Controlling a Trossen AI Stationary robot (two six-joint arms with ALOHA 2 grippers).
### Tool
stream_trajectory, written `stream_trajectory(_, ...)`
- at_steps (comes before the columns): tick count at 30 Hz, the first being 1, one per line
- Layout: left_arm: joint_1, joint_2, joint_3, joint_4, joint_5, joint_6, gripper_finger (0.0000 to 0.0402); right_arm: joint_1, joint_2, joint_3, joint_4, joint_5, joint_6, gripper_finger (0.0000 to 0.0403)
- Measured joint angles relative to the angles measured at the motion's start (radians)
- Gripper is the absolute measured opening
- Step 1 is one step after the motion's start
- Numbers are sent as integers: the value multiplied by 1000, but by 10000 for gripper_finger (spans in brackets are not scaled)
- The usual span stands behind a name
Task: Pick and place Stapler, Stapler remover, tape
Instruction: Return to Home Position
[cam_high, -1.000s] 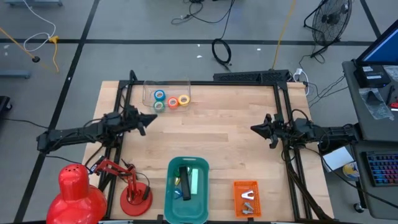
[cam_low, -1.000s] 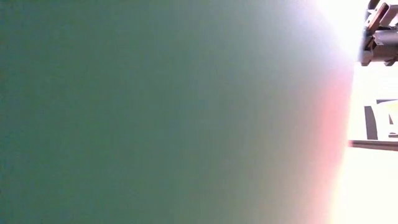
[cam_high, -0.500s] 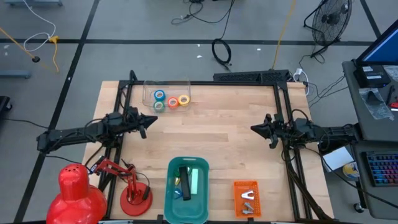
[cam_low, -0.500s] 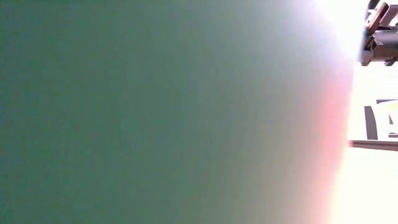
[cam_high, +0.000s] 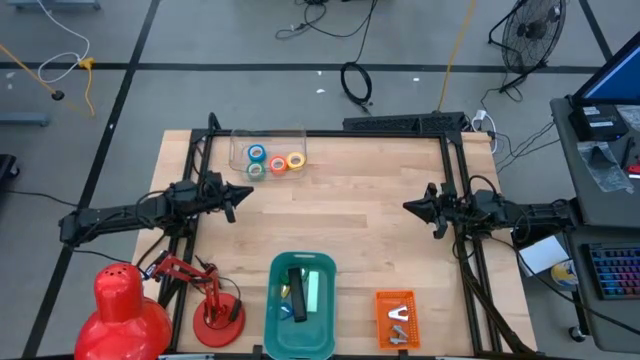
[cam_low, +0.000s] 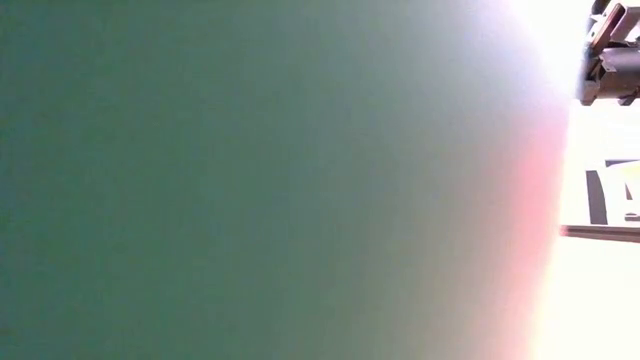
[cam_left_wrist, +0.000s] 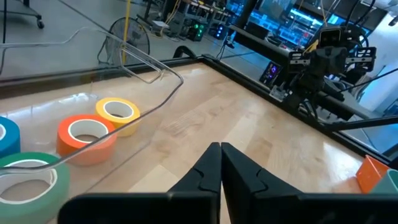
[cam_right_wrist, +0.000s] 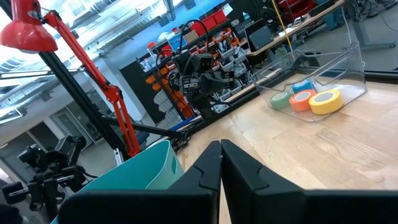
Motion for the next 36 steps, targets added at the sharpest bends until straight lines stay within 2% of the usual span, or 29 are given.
stream_trajectory(7,0,0,0,0,0,0,27,0,0,0,0,0,0,4)
stream_trajectory(19,0,0,0,0,-1,-2,3,0,0,0,0,0,0,4)
stream_trajectory(29,0,0,0,-1,-1,8,30,0,0,0,0,0,0,4)
stream_trajectory(34,1,0,0,4,-22,259,31,0,0,0,0,0,0,2)
stream_trajectory(36,5,0,-2,19,-75,313,31,0,0,0,0,0,0,2)
